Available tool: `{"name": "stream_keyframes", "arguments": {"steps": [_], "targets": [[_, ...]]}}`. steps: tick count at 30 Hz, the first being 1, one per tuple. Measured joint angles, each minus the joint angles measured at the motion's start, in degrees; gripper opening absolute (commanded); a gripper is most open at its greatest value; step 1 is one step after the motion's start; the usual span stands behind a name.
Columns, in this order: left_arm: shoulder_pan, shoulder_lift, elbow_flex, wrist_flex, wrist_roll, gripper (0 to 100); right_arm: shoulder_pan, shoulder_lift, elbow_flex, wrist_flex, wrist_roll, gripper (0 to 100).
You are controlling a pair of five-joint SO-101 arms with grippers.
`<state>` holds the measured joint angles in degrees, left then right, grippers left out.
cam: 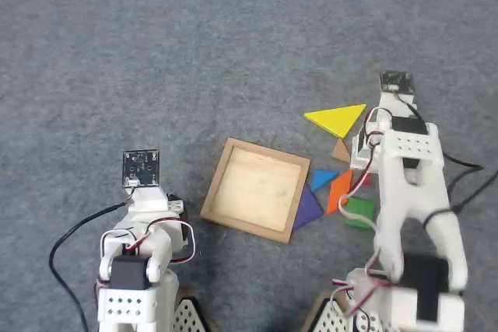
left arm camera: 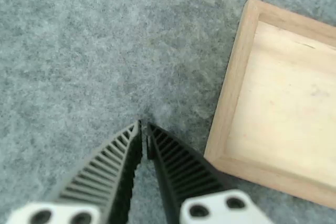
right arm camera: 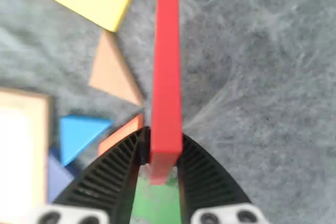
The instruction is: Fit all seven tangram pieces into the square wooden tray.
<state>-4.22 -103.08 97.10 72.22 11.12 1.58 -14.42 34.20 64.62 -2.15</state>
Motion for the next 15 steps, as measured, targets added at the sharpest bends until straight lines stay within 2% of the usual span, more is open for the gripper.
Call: {"name": "stream_keyframes", "arguments": {"steps": [6, 10, 15], "targets": [[0.0, 0.0, 0.0, 0.0, 0.0, 1, -12.3, -14.2, -0.1, 5.4, -3.3, 0.7], [0.0, 0.0, 0.0, 0.0, 0.0, 1, -22.0, -15.6, -0.1, 6.1, -3.4, 0.7], [0.0, 0.0, 0.0, 0.0, 0.0, 1, -30.1, -15.6, 0.0, 4.3, -2.9, 0.7]]}}
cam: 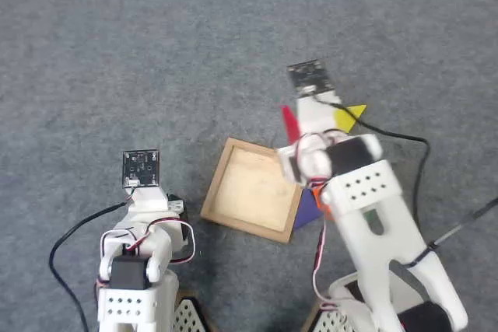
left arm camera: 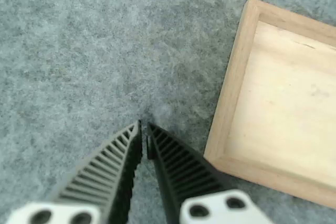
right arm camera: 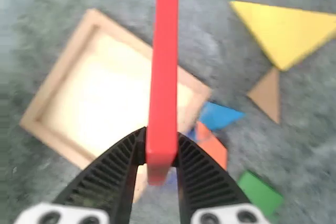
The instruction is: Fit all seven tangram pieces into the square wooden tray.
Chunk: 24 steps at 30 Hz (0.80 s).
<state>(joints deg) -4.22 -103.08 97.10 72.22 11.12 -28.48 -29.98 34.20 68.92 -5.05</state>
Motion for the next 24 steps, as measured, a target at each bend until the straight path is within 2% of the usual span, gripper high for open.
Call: {"name": "stream_keyframes", "arguments": {"steps": [4, 10, 15, 24], "targets": [[0.0, 0.0, 0.0, 0.0, 0.0, 1, -7.0, 1.3, 3.2, -7.0, 0.8, 0.7], [0.0, 0.0, 0.0, 0.0, 0.0, 1, -16.5, 11.3, 6.0, -14.9, 2.3, 0.7], [0.0, 0.0, 0.0, 0.0, 0.0, 1, -17.1, 16.3, 6.0, -18.4, 2.1, 0.7], [0.0, 0.0, 0.0, 0.0, 0.0, 1, -17.0, 22.6, 6.0, -24.5, -9.5, 0.9]]}}
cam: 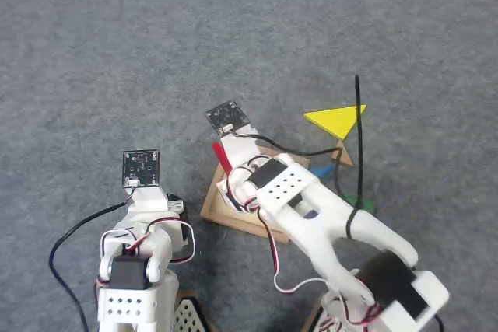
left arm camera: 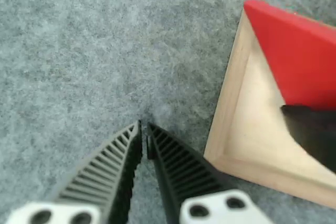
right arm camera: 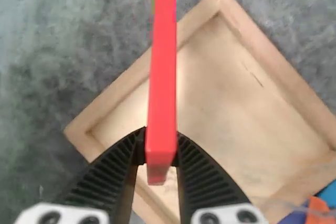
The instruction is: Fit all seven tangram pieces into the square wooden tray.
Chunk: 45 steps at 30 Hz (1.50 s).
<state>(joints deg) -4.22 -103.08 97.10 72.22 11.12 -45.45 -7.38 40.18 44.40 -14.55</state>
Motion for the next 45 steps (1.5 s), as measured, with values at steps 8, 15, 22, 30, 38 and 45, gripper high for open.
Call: {"name": "stream_keyframes", "arguments": {"steps": [8, 15, 22, 30, 38, 45], "targets": [[0.0, 0.0, 0.0, 0.0, 0.0, 1, 0.1, 0.1, 0.0, -0.7, -15.0, 0.7], [0.0, 0.0, 0.0, 0.0, 0.0, 1, 0.0, 0.7, 0.0, -1.4, -25.2, 0.6], [0.0, 0.0, 0.0, 0.0, 0.0, 1, 0.0, 3.5, 0.2, -4.2, -30.2, 0.6], [0.0, 0.0, 0.0, 0.0, 0.0, 1, 0.1, 3.7, 0.2, -6.0, -29.2, 7.3], [0.0, 0.0, 0.0, 0.0, 0.0, 1, -0.1, 3.7, 0.2, -6.4, -23.6, 31.8], [0.0, 0.0, 0.0, 0.0, 0.0, 1, 1.7, 3.7, 0.2, -6.5, -22.9, 16.1]]}}
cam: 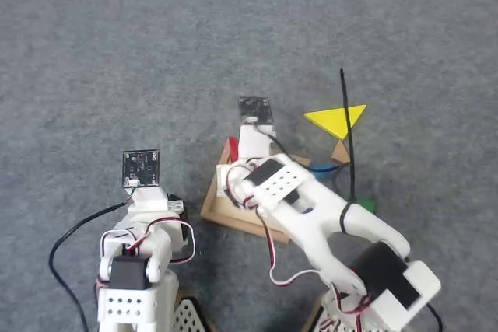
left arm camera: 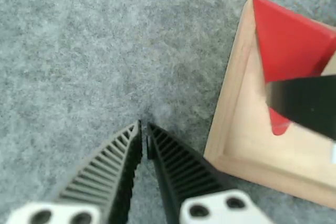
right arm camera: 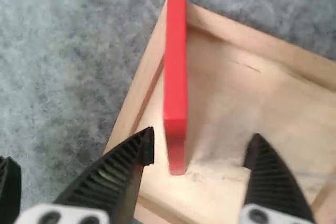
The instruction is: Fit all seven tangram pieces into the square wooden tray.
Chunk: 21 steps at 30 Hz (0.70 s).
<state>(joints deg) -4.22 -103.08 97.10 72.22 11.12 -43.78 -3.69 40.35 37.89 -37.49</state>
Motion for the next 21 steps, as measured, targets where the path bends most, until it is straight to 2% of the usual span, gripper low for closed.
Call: {"name": "stream_keyframes", "arguments": {"steps": [6, 9, 14, 18, 21], "targets": [[0.0, 0.0, 0.0, 0.0, 0.0, 1, 8.3, -0.1, 0.0, 0.0, 0.0, 9.6], [0.0, 0.0, 0.0, 0.0, 0.0, 1, 8.0, -2.3, 0.0, 1.9, 0.0, 6.3], [0.0, 0.0, 0.0, 0.0, 0.0, 1, 2.8, -8.1, 0.0, 6.8, 0.6, 2.0], [0.0, 0.0, 0.0, 0.0, 0.0, 1, 3.0, -13.4, 0.0, 7.0, 7.5, 0.8], [0.0, 0.0, 0.0, 0.0, 0.0, 1, 6.9, -15.5, 0.0, 6.9, 15.1, 0.8]]}}
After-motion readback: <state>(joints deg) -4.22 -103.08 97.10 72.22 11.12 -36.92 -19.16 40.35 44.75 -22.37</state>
